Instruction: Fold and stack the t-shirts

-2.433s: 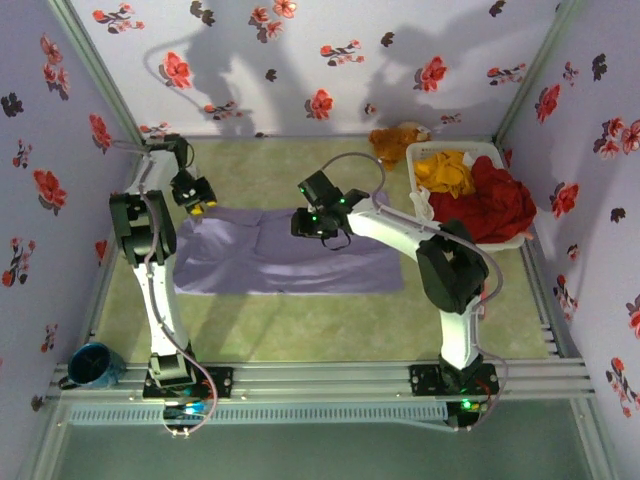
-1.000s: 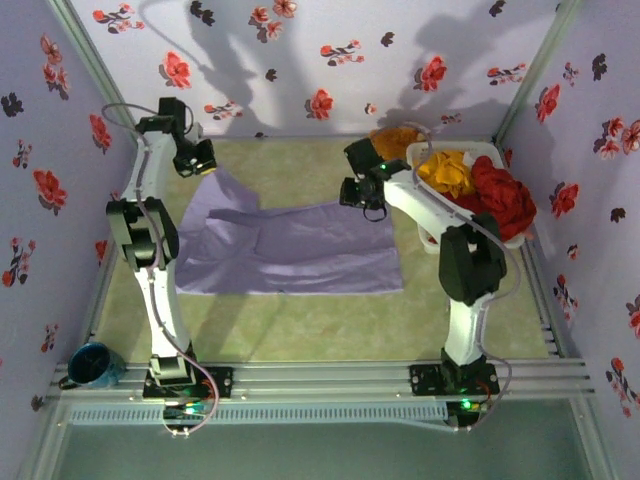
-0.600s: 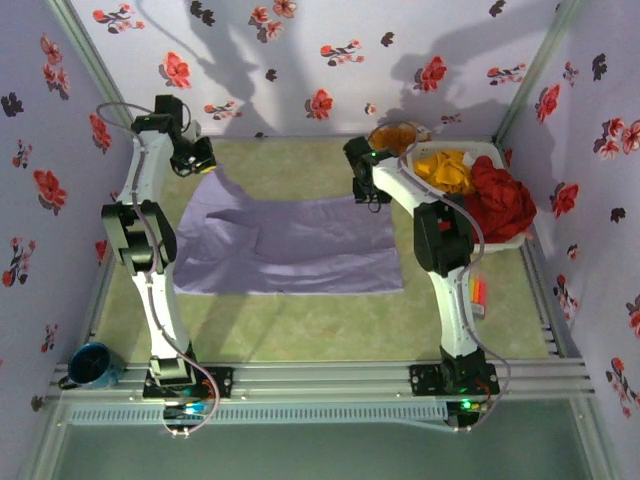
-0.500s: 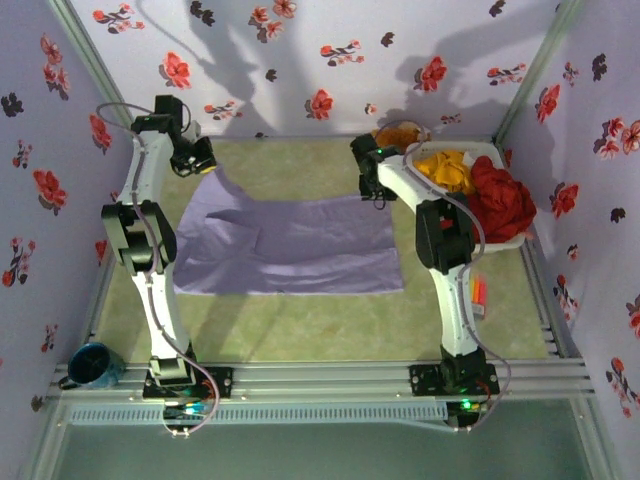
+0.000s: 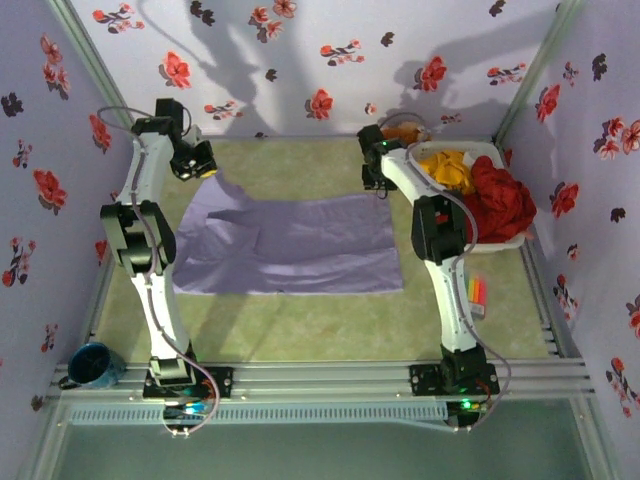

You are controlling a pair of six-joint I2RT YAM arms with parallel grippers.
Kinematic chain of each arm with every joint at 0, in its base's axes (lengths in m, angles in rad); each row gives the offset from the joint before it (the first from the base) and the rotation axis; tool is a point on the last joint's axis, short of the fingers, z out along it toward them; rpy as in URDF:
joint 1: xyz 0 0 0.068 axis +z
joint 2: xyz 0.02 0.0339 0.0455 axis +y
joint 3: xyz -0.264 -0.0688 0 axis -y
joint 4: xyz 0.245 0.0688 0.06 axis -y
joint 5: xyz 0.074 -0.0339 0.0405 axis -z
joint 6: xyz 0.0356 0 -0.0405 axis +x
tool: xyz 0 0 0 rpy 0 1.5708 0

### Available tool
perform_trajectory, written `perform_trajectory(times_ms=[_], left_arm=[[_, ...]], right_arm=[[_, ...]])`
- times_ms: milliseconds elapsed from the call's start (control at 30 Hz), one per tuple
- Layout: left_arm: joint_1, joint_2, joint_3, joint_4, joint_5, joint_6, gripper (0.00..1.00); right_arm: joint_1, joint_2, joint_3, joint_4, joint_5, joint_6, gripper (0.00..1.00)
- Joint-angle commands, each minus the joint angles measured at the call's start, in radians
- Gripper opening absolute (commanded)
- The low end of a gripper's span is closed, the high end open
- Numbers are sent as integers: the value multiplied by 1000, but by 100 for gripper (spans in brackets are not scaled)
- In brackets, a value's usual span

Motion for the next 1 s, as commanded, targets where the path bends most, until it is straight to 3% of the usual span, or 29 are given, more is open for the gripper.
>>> perform_trajectory(times_ms=[0, 433, 700, 967], left_arm=[[4, -56, -24, -4, 20, -12, 0], [39, -85, -45, 10, 61, -22, 0], [60, -142, -71, -2, 66, -9, 0], [81, -258, -239, 35, 65, -13, 0]], right_arm=[[3, 46, 42, -50, -11, -4, 41], [4, 17, 23, -45, -33, -16, 0], [17, -120, -36, -69, 18, -39, 0], [25, -318, -287, -21, 3, -3, 0]])
